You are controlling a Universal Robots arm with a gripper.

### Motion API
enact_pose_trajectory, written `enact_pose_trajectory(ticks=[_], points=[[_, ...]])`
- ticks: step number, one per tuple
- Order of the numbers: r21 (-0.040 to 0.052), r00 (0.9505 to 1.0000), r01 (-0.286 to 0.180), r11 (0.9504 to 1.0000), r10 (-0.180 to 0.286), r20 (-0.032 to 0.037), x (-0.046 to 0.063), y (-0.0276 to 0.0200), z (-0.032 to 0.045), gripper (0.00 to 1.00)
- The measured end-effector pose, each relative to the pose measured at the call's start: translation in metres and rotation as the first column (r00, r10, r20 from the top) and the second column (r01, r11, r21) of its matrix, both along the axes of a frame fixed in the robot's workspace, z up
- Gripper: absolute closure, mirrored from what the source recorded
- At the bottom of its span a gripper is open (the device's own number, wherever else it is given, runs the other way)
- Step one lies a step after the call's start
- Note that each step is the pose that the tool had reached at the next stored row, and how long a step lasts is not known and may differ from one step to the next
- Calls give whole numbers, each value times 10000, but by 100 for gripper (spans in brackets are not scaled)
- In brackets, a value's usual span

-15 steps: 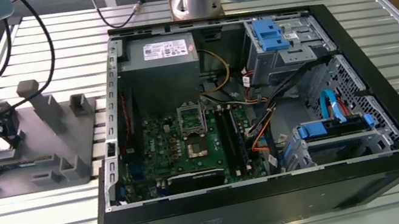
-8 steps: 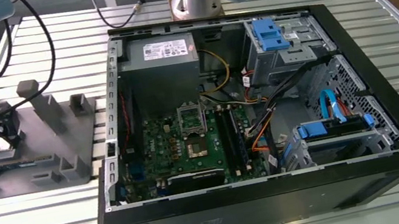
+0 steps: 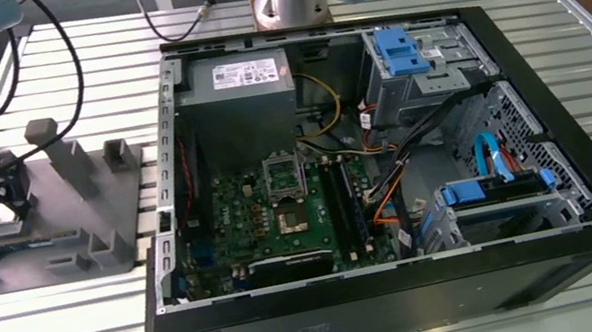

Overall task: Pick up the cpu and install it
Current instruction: 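Pick up the cpu and move it towards the insertion slot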

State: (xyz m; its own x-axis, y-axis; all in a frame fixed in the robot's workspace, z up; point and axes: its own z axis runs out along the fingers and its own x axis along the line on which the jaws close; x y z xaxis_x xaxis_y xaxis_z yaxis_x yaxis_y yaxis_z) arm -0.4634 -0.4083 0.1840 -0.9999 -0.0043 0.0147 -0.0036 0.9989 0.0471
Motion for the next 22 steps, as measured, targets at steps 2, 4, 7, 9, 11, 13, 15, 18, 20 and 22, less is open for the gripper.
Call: enact_pose_trajectory(ticks=[2,4,7,9,11,13,15,18,20,22], points=[[0,10000,-94,10000,94,0,0,0,-1,46],[-1,9999,-150,9999,150,-1,0,0,-1,46],[0,9999,-159,9999,159,0,0,0,-4,46],[0,9999,-160,9999,160,-1,0,0,-3,46],[0,9999,-159,9999,159,0,0,0,-4,46],[0,9999,-159,9999,159,0,0,0,-4,46],[0,9999,-159,9999,159,0,0,0,-4,46],[0,9999,-159,9999,159,-1,0,0,-5,47],[0,9999,-159,9999,159,0,0,0,-5,53],[0,9999,-160,9999,160,0,0,0,-5,53]])
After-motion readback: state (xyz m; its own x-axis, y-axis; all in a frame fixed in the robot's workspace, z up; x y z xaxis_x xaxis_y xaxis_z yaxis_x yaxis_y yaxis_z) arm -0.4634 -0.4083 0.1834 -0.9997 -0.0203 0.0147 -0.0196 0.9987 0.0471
